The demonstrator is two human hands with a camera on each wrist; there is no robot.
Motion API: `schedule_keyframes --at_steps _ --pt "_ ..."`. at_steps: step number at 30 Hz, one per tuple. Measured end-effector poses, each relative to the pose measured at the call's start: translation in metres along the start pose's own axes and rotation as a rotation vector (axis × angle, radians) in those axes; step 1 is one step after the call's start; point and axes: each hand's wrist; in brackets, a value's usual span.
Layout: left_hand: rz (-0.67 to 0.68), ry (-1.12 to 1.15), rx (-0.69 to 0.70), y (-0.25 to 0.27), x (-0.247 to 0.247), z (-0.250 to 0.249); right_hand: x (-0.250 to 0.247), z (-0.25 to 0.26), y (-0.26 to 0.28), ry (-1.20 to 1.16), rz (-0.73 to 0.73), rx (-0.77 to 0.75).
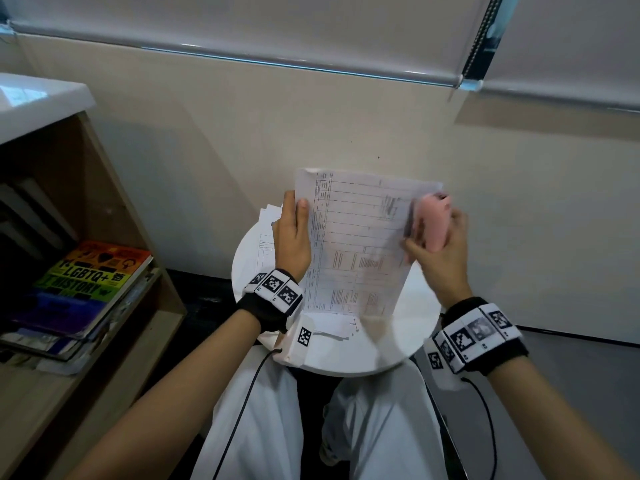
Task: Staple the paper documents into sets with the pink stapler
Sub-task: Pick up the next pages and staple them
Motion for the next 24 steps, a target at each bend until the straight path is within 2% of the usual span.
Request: schedule_keyframes --at_steps 2,4,7,10,12,15,20,24 --pt "-0.007 -0.018 -0.013 0.0 -0.003 0.002 0.002 0.027 -0.005 -0.174 -0.184 -0.041" --pt "-0.025 -0.033 -0.024 0.001 -0.004 0.002 0.011 0.065 -0.007 -0.333 -0.267 -0.103" --pt "-0.029 -0.049 -0.014 0.004 -0.003 -0.004 0.043 0.117 -0.007 -0.573 -0.192 -0.141" --pt "-0.026 -0.079 0.009 0.007 -0.004 -0.008 0.087 0.145 -0.01 -0.741 -0.137 -0.069" --pt "-0.018 -0.076 0.019 0.01 -0.006 -0.012 0.112 0.15 -0.009 -0.717 -0.129 -0.044" --pt "-0.008 -0.069 0.052 0.013 -0.009 -0.022 0.137 0.14 -0.008 -0.628 -0.122 -0.087" --pt "0.001 -0.046 0.078 0.01 -0.015 -0.025 0.145 0.124 -0.013 -0.415 -0.12 -0.173" --pt "0.015 -0.047 0.087 0.007 -0.015 -0.024 0.146 0.122 -0.014 -0.368 -0.118 -0.207"
Point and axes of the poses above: each hand's wrist, its own y-axis away from the middle knuckle, its own x-axis out of the palm, z = x × y, and after that the axes turned 6 degrees about x, right-handed
